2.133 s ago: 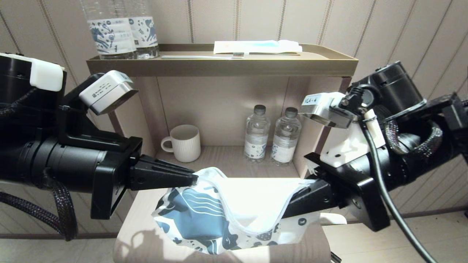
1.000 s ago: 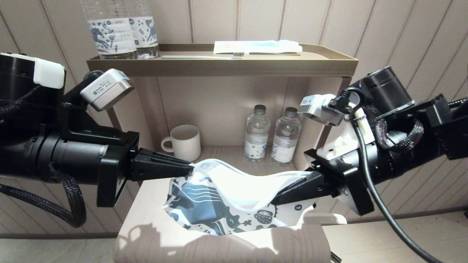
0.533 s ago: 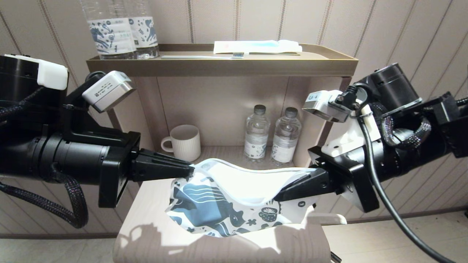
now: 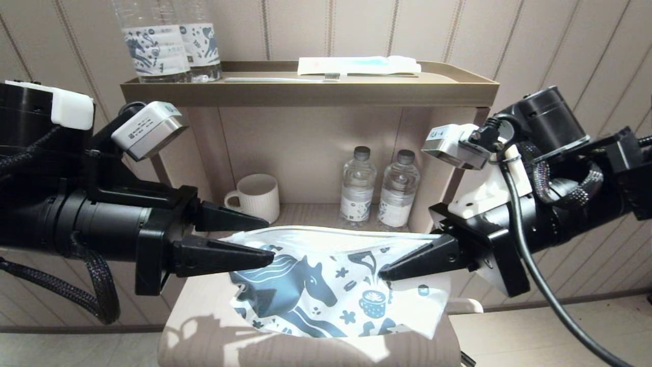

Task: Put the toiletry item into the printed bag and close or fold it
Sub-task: Open the storage bag

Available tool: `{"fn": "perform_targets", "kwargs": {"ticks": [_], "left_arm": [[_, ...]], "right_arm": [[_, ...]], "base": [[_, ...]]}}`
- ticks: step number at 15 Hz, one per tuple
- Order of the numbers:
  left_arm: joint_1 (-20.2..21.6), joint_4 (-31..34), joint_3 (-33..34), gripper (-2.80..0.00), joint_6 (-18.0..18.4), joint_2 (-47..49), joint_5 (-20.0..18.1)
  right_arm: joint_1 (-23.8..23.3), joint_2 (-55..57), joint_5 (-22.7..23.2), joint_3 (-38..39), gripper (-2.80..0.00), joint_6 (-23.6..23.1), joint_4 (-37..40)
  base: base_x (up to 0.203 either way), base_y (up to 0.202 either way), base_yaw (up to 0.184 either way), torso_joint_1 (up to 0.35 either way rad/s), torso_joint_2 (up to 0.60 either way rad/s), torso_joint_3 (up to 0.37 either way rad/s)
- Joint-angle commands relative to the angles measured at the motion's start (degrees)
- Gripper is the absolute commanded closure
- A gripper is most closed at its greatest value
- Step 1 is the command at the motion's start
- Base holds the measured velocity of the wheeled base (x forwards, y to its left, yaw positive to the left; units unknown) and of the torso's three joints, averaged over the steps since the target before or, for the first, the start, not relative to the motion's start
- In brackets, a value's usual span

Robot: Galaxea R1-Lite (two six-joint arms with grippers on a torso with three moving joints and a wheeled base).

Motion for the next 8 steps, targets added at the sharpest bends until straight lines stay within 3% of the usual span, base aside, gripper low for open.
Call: {"fn": "perform_targets", "kwargs": {"ticks": [1,4,8], "left_arm": [[0.57,-0.38,0.44,-2.8,-0.07,-0.14,-0.46],[3.06,-0.47,0.03,-2.8,-0.07,2.01,-0.75],[7.36,-2.27,-1.06,-2.8,-0.01,4.03,-4.34]], "right_arm": [[0.03,-0.66,0.29,-0.08,0.0,-0.03,0.15],[0.26,-4.22,0.23,1.13,0.0,0.68,0.57],[1.44,-6.33,-1.79,2.15,0.0,0.49,0.06]], "base": [[0.0,0.0,0.0,0.0,0.0,0.0],[0.0,0.0,0.0,0.0,0.0,0.0],[0.0,0.0,0.0,0.0,0.0,0.0]]}}
